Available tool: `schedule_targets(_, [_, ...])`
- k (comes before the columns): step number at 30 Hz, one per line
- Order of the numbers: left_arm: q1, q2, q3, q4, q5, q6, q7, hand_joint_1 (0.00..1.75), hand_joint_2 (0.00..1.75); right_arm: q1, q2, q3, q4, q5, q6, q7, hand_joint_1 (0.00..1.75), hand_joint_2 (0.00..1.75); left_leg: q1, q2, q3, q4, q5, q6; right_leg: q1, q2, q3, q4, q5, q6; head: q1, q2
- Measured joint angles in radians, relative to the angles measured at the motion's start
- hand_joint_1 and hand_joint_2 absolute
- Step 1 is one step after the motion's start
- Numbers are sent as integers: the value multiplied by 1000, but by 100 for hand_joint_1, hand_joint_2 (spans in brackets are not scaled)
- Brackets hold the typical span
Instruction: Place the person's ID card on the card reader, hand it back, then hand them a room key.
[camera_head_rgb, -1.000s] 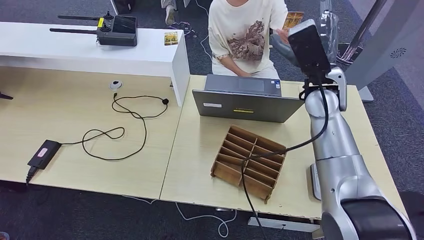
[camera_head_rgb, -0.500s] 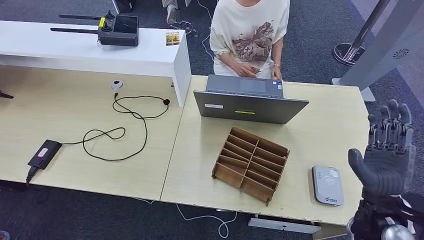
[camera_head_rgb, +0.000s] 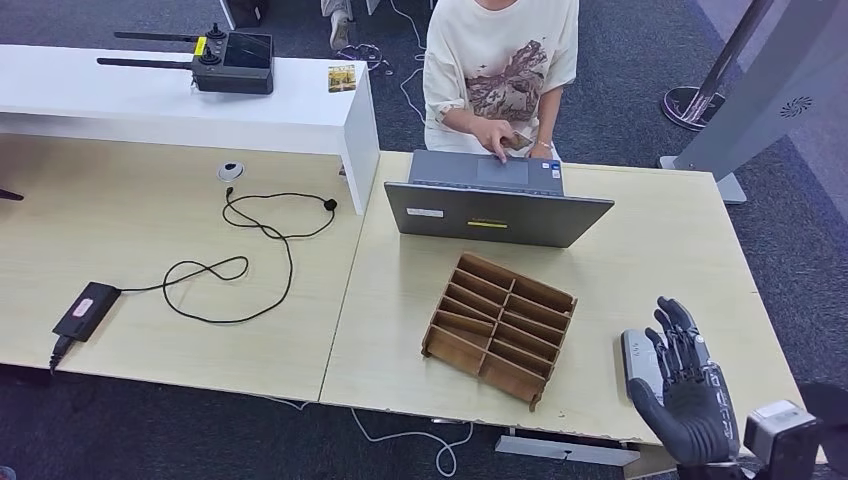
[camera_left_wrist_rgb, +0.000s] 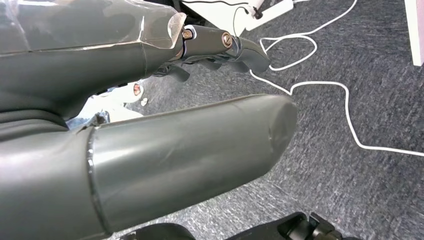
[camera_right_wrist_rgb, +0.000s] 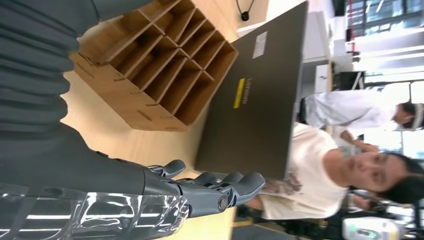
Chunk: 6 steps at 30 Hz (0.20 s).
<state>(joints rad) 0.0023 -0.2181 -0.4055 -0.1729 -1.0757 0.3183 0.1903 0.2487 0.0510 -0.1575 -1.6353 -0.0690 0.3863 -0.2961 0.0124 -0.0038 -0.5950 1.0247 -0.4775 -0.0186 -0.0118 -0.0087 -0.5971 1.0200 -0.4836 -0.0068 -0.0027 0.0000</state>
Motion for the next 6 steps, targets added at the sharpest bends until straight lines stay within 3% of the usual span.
schedule_targets(6, [0, 1, 0, 0, 5, -6, -6, 0, 0, -27, 0, 52, 54, -64, -45, -1, 0, 0, 0, 0, 0, 0, 0, 0, 0, 0, 0, 0, 0, 0, 0, 0])
